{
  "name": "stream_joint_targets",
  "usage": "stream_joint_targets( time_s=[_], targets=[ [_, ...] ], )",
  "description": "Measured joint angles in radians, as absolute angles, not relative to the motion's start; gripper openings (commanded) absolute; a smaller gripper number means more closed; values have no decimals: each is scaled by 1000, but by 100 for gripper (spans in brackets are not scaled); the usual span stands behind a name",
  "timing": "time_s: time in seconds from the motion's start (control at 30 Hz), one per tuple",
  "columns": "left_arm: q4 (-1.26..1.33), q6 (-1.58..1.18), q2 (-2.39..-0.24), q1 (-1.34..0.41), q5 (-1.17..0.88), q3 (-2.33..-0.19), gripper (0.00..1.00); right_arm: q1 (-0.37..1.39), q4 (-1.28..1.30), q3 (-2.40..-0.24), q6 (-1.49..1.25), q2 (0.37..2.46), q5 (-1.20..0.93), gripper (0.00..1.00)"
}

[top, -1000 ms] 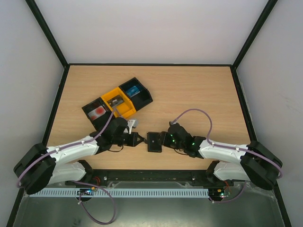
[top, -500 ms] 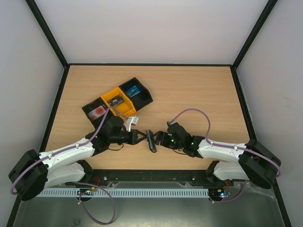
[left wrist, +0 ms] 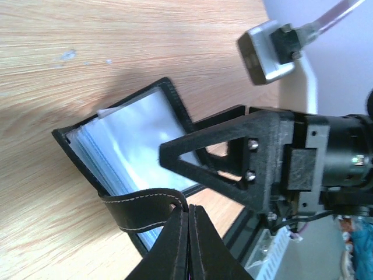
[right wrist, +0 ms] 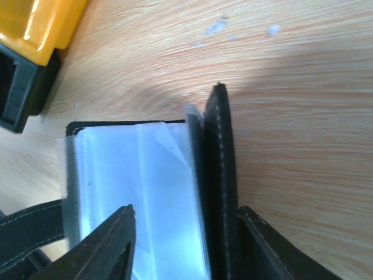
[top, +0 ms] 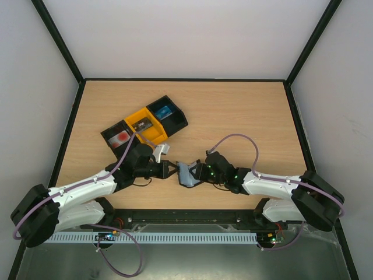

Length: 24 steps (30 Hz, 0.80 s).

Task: Take the credit cards out of the card holder

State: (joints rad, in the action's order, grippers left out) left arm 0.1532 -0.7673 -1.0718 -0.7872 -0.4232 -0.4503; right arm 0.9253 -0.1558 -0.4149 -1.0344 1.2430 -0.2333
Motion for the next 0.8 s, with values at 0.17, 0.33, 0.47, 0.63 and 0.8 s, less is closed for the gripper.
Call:
stream_joint_targets(
  time_s=[0.17,0.33,0.47,0.63,0.8],
  targets=[
    [81,-747,-1071,-787,-355,-450,3,925,-98,-416,-1020,1243,-165,29],
    [49,-739,-1069,-787,-317,-429,3,925,-5,-418,-1010,1242,-78,35],
    [35,-736,-1069,-787,-311,-423,3,925,71,-432,-1010,1214,-44,44],
    [35,-733,-1069,-787,-310,-423,3,927,86,-458,-1012,1137,-43,45],
    [34,-732,-1069,-787,-308,-423,3,933,28,-461,-1018,1139,-78,33]
  ],
)
